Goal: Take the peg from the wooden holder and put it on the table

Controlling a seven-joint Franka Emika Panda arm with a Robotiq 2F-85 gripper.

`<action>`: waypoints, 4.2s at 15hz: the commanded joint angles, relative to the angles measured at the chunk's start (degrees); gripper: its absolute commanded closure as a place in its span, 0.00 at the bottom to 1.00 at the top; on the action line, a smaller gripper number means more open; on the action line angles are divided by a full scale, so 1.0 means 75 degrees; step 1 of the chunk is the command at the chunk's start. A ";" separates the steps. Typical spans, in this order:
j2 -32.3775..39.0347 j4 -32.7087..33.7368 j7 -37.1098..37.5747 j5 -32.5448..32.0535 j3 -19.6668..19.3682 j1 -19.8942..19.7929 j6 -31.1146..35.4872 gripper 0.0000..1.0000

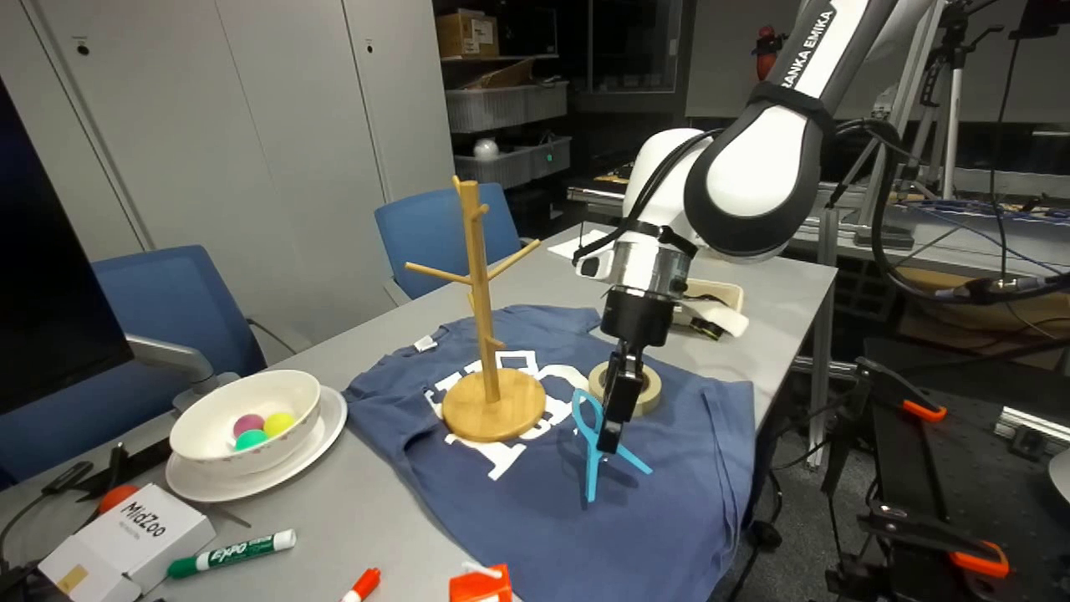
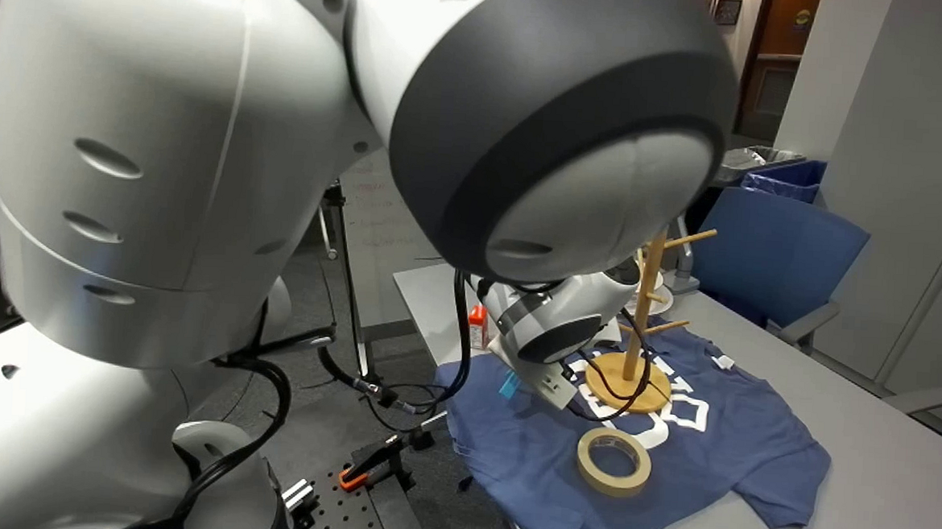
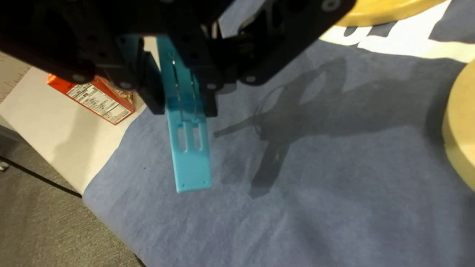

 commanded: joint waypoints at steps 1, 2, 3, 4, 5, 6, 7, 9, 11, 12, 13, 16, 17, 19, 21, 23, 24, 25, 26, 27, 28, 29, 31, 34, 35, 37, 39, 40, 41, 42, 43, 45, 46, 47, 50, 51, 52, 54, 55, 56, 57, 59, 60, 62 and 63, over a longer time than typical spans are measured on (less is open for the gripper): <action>-0.0180 0.0251 -0.0274 0.0665 -0.0076 0.0064 -0.0778 0.92; -0.0193 0.0329 -0.0286 0.0795 -0.0153 0.0123 -0.0925 0.92; -0.0185 0.0410 -0.0315 0.0919 -0.0219 0.0172 -0.1058 0.92; -0.0185 0.0493 -0.0328 0.1029 -0.0304 0.0248 -0.1173 0.92; -0.0187 0.0583 -0.0341 0.1129 -0.0405 0.0340 -0.1273 0.92; -0.0175 0.0694 -0.0354 0.1209 -0.0537 0.0464 -0.1331 0.92; -0.0192 0.0785 -0.0356 0.1298 -0.0670 0.0585 -0.1380 0.92; -0.0175 0.1002 -0.0372 0.1465 -0.0925 0.0844 -0.1472 0.92; -0.0190 0.1187 -0.0380 0.1602 -0.1190 0.1144 -0.1458 0.92; -0.0179 0.1274 -0.0389 0.1688 -0.1299 0.1275 -0.1446 0.92; -0.0183 0.1343 -0.0383 0.1755 -0.1415 0.1416 -0.1427 0.90; -0.0232 0.1457 -0.0405 0.1983 -0.1734 0.1778 -0.1317 0.37; -0.0243 0.1491 -0.0425 0.2053 -0.1812 0.1868 -0.1315 0.29; -0.0302 0.1527 -0.0440 0.2174 -0.1990 0.2064 -0.1282 0.15; -0.0397 0.1541 -0.0435 0.2267 -0.2172 0.2258 -0.1257 0.01; -0.0611 0.1479 -0.0375 0.2287 -0.2415 0.2510 -0.1220 0.00; -0.0726 0.1443 -0.0354 0.2298 -0.2547 0.2648 -0.1205 0.00; -0.0908 0.1382 -0.0304 0.2283 -0.2733 0.2850 -0.1178 0.00; -0.1065 0.1333 -0.0292 0.2284 -0.2889 0.3025 -0.1173 0.00; -0.1211 0.1282 -0.0339 0.2315 -0.3010 0.3171 -0.1151 0.00; -0.1381 0.1222 -0.0361 0.2345 -0.3143 0.3339 -0.1129 0.00; -0.1593 0.1144 -0.0369 0.2354 -0.3289 0.3534 -0.1101 0.00; -0.1995 0.1013 -0.0379 0.2369 -0.3574 0.3926 -0.1072 0.00; -0.2665 0.0760 -0.0321 0.2276 -0.4001 0.4534 -0.1041 0.00; -0.2892 0.0670 -0.0298 0.2252 -0.4141 0.4733 -0.1027 0.00; -0.3359 0.0461 -0.0249 0.2214 -0.4417 0.5115 -0.0993 0.00; -0.3822 0.0242 -0.0189 0.2158 -0.4704 0.5485 -0.1016 0.00; -0.4038 0.0105 -0.0076 0.2085 -0.4868 0.5723 -0.0977 0.00; -0.4280 -0.0020 0.0025 0.2019 -0.5029 0.5924 -0.0990 0.00; -0.4535 -0.0162 0.0119 0.1985 -0.5165 0.6118 -0.0991 0.00; -0.4745 -0.0286 0.0215 0.1919 -0.5310 0.6310 -0.0968 0.00; -0.5153 -0.0519 0.0470 0.1701 -0.5579 0.6678 -0.0924 0.00; -0.5314 -0.0586 0.0596 0.1566 -0.5708 0.6821 -0.0944 0.00; -0.5448 -0.0666 0.0749 0.1378 -0.5824 0.6946 -0.0917 0.00; -0.5756 -0.0841 0.1195 0.0834 -0.6066 0.7179 -0.0839 0.00; -0.5839 -0.0871 0.1366 0.0640 -0.6122 0.7221 -0.0853 0.00; -0.5902 -0.0920 0.1535 0.0447 -0.6166 0.7243 -0.0824 0.00; -0.5998 -0.0969 0.1854 0.0131 -0.6217 0.7265 -0.0795 0.00; -0.6034 -0.0981 0.2018 -0.0035 -0.6232 0.7262 -0.0792 0.00; -0.6068 -0.0996 0.2139 -0.0153 -0.6238 0.7256 -0.0793 0.00; -0.6089 -0.1027 0.2267 -0.0279 -0.6243 0.7248 -0.0743 0.00; -0.6112 -0.1072 0.2478 -0.0441 -0.6244 0.7239 -0.0612 0.00; -0.6111 -0.1086 0.2552 -0.0486 -0.6241 0.7238 -0.0548 0.00; -0.5892 -0.0877 0.2307 -0.0263 -0.6273 0.7277 -0.0722 0.00; -0.5892 -0.0884 0.2317 -0.0265 -0.6273 0.7277 -0.0697 0.00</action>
